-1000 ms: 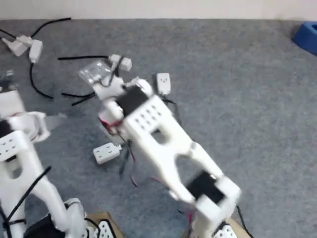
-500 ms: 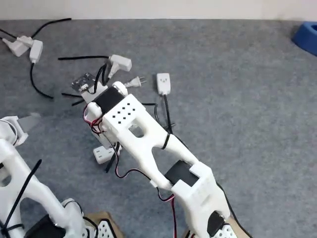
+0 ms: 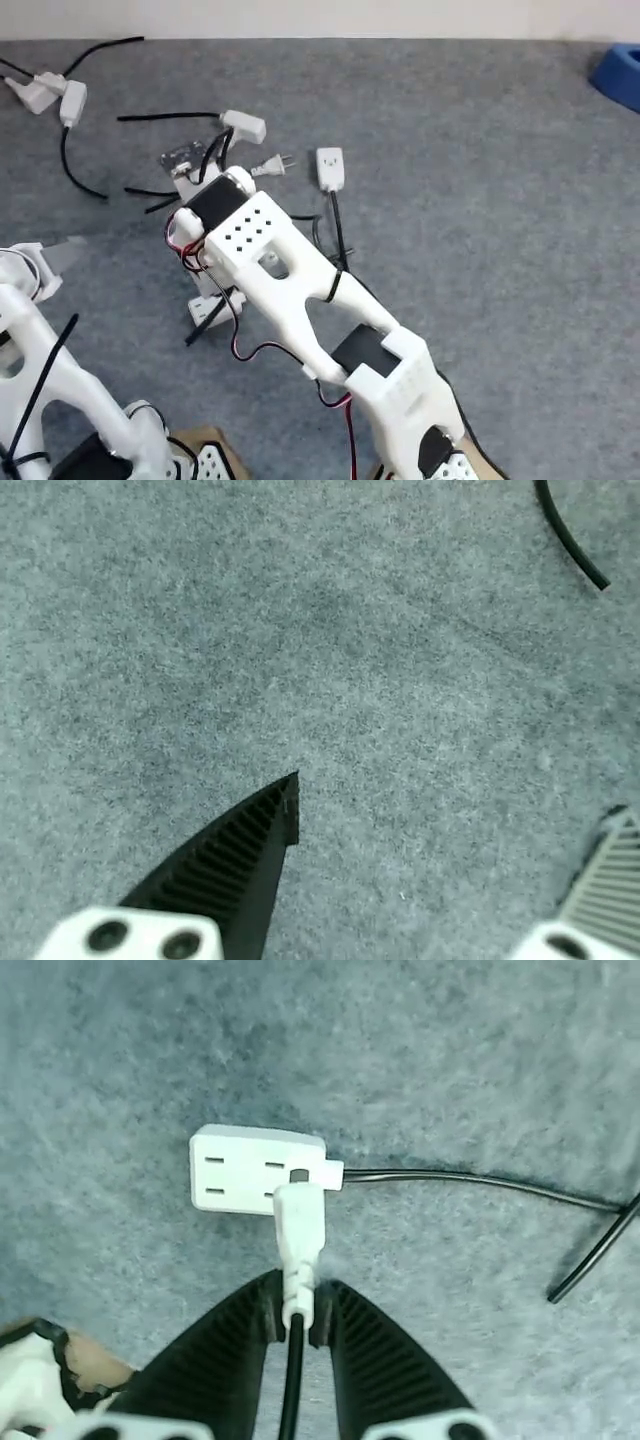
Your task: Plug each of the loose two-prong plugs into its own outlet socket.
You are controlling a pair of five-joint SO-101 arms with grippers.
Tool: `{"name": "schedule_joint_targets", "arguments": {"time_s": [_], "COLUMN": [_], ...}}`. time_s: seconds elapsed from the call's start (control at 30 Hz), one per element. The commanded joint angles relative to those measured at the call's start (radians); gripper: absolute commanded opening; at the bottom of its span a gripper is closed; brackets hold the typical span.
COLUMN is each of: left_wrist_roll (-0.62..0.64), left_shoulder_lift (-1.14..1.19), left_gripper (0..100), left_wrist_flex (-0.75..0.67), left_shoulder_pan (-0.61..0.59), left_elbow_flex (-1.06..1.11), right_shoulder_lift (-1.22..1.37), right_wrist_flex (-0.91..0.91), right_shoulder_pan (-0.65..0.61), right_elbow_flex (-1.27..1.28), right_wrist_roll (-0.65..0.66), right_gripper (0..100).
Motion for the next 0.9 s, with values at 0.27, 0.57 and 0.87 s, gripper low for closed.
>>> {"name": "schedule_joint_targets", "arguments": {"time_s": [0.27,0.57,0.87], "left_wrist_roll": [0.011,0.009,0.009], "left_shoulder_lift": [-0.008,-0.008,-0.008], "left_gripper": [43,43,43], "left_wrist_flex": [-0.018,-0.035,-0.034], "left_shoulder_pan": [-0.007,-0.007,-0.018], "left_elbow_flex": [-0.004,-0.004,-0.002], "right_shoulder_lift": [-0.018,-0.015,-0.018], "right_wrist_flex": [0.018,-0.002,-0.021], "right_shoulder_pan": [-0.101,-0.077,-0.042], "right_elbow_flex": [-0.012,0.053,0.062], "right_wrist_roll": [-0.066,-0.038,-0.032], "right_gripper": [0.7,0.7,0.7]}}
